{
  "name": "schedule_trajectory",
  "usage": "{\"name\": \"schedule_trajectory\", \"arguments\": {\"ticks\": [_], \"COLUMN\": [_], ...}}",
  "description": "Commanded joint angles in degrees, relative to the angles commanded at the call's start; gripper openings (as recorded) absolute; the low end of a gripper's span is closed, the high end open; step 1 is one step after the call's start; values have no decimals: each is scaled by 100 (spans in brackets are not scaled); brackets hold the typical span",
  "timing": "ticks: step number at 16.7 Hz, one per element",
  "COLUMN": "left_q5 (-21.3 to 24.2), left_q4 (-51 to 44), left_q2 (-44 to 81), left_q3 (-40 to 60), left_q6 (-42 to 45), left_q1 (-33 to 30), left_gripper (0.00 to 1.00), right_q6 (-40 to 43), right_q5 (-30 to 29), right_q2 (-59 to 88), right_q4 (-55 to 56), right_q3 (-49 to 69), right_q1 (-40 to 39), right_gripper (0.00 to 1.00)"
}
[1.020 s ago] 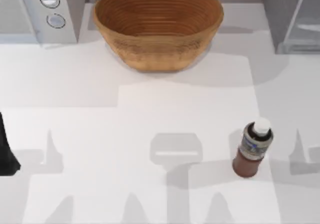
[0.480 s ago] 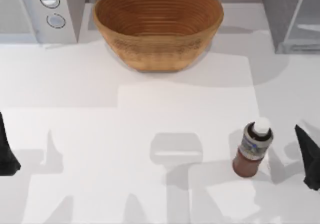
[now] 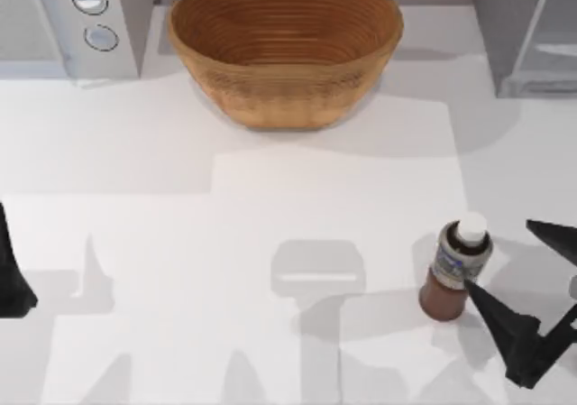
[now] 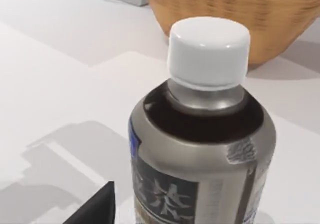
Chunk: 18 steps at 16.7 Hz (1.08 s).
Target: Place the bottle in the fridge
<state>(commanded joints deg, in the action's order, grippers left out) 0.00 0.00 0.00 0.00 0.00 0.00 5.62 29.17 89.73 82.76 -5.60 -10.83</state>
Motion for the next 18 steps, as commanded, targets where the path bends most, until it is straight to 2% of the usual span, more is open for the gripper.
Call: {"name": "schedule_trajectory", "arguments": {"ticks": [3, 9, 18], "left_q5": [0, 0, 0], "left_q4": [0, 0, 0], "left_q2": [0, 0, 0], "left_q3": [0, 0, 0], "left_q6": [0, 0, 0], "left_q1": [0, 0, 0], "left_gripper": [100, 100, 100], "right_q6": [40, 36, -141], "right_q5": [190, 196, -539], "right_q2": [491, 665, 1573], "right_q4": [485, 511, 731], "right_q3": [-31, 268, 879], "right_q1": [-70, -152, -834], "right_gripper": [100, 100, 100]}}
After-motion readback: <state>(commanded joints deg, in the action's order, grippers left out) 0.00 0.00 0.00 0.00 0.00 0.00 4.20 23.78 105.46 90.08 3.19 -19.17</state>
